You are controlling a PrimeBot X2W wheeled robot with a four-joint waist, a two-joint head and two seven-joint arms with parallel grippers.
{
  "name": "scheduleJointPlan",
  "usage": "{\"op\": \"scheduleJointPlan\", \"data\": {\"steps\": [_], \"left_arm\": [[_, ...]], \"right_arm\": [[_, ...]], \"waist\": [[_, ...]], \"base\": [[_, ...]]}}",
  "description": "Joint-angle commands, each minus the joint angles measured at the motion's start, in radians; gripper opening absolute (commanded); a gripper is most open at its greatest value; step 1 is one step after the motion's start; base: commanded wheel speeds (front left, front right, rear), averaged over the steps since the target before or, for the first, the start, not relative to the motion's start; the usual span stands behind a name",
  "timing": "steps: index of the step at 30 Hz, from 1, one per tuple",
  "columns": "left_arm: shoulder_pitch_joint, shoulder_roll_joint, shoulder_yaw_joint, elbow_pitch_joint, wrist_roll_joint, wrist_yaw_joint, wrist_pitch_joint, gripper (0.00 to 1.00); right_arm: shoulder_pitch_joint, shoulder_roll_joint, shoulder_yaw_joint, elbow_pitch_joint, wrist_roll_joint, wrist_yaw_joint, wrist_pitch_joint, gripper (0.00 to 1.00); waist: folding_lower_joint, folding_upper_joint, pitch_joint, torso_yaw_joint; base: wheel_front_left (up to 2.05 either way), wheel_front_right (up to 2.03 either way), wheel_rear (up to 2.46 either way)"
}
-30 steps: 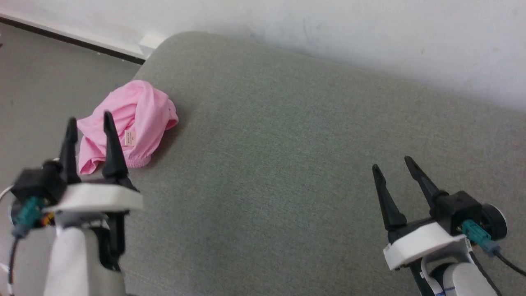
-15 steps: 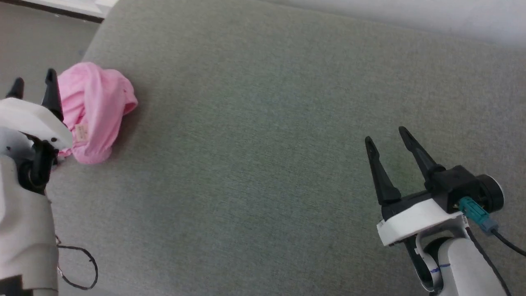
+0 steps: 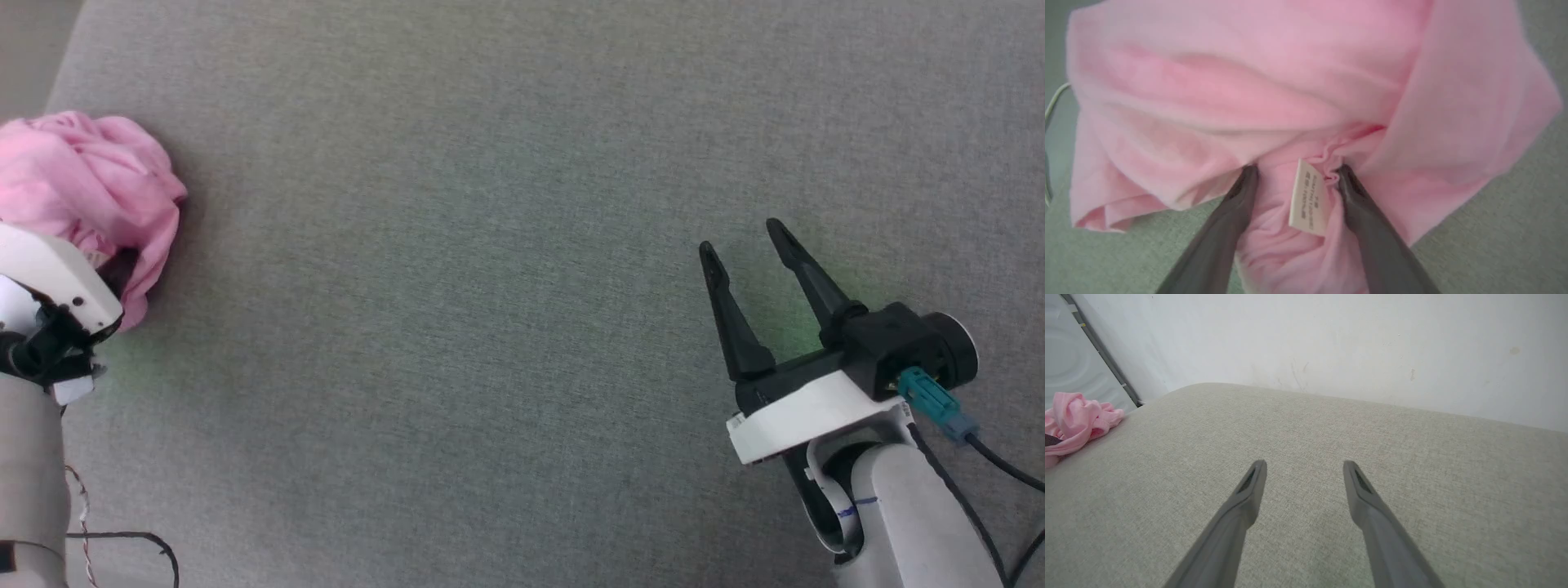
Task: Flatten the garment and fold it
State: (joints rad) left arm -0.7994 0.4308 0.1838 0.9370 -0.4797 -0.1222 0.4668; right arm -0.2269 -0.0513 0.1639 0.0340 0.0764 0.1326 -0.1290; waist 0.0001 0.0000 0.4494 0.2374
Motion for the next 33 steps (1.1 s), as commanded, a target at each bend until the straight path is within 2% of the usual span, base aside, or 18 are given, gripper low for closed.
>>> {"op": "scheduleJointPlan", "data": {"steps": [1,2,3,8,12,17,22,28,33], "left_arm": [[-0.025,0.012,-0.006,0.038,-0.015,-0.006,0.026,1.00],[-0.030,0.018,-0.010,0.052,-0.016,-0.007,0.030,0.40],[-0.033,0.024,-0.015,0.060,-0.013,-0.007,0.021,0.00],[-0.036,0.029,-0.047,0.076,0.007,-0.007,-0.002,0.00],[-0.057,0.058,-0.087,0.046,0.046,-0.008,-0.094,0.00],[-0.106,0.089,-0.137,0.000,0.104,-0.008,-0.243,0.00],[-0.162,0.110,-0.199,-0.058,0.189,-0.004,-0.453,0.00],[-0.234,0.089,-0.268,-0.108,0.257,0.000,-0.642,0.00],[-0.261,0.034,-0.330,-0.180,0.282,-0.002,-0.699,0.00]], "right_arm": [[-0.022,0.001,0.004,0.005,0.010,-0.002,-0.013,1.00],[-0.024,0.001,0.004,0.008,0.016,-0.002,-0.015,1.00],[-0.024,0.001,0.003,0.011,0.028,-0.002,-0.018,1.00],[-0.018,0.001,-0.003,0.036,0.051,-0.002,-0.026,1.00],[-0.006,0.001,-0.010,0.058,0.069,-0.002,-0.043,1.00],[0.025,0.001,-0.023,0.078,0.095,-0.002,-0.066,1.00],[0.061,0.001,-0.044,0.083,0.116,-0.002,-0.079,1.00],[0.101,0.001,-0.075,0.069,0.129,-0.002,-0.087,1.00],[0.126,0.001,-0.091,0.042,0.125,-0.002,-0.081,1.00]], "waist": [[-0.0001,0.0000,0.012,-0.011],[-0.0001,0.0000,0.011,-0.011],[-0.0001,0.0000,0.009,-0.011],[-0.0001,0.0000,-0.037,-0.012],[-0.0001,0.0000,-0.093,-0.008],[-0.0001,0.0000,-0.173,0.001],[-0.0001,0.0000,-0.242,0.002],[-0.0001,0.0000,-0.312,-0.016],[-0.0001,0.0000,-0.348,-0.068]], "base": [[0.00,0.00,0.00],[0.00,0.00,0.00],[0.00,0.00,0.00],[0.00,0.00,0.00],[0.00,0.00,0.00],[0.00,0.00,0.00],[0.00,0.00,0.00],[0.00,0.00,0.00],[0.00,0.00,0.00]]}}
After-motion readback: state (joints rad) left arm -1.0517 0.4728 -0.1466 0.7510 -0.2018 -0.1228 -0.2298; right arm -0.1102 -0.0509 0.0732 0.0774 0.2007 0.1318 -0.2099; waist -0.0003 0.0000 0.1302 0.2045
